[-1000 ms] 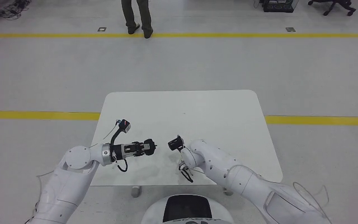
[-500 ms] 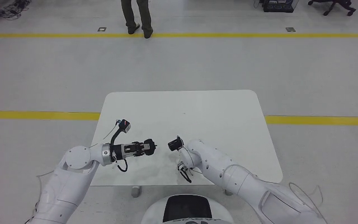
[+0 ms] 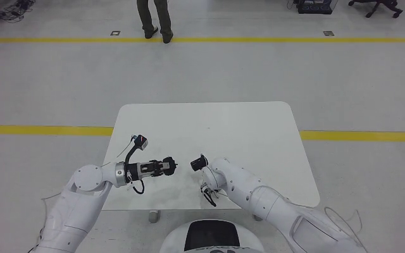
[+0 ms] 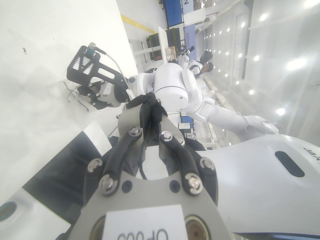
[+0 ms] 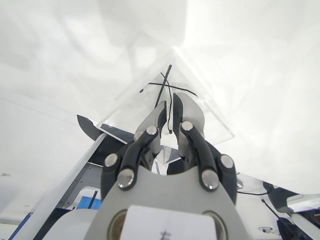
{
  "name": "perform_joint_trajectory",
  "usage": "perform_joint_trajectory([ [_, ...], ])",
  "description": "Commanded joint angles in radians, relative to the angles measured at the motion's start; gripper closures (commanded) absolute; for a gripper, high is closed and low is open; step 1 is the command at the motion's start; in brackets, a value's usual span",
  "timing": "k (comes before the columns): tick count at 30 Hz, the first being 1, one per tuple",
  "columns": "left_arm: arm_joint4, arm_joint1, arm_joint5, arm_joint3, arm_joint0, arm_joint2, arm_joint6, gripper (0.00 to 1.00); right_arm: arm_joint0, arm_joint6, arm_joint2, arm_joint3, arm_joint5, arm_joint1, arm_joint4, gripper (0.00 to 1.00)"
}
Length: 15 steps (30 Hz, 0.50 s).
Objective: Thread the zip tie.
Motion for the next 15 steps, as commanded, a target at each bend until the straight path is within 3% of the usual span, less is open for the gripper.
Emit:
perform_joint_trajectory([
  [1,0.000,0.000,0.000,0.000,0.000,0.000,0.000,1.00,0.001,0.002,0.001,0.006,0.001,-0.003,-0.002,0.94],
  [5,0.000,0.000,0.000,0.000,0.000,0.000,0.000,1.00,0.004,0.005,0.004,0.018,0.002,-0.009,-0.003,1.00],
  [15,0.000,0.000,0.000,0.000,0.000,0.000,0.000,1.00,-0.011,0.023,0.029,-0.012,0.002,-0.012,-0.049,1.00],
])
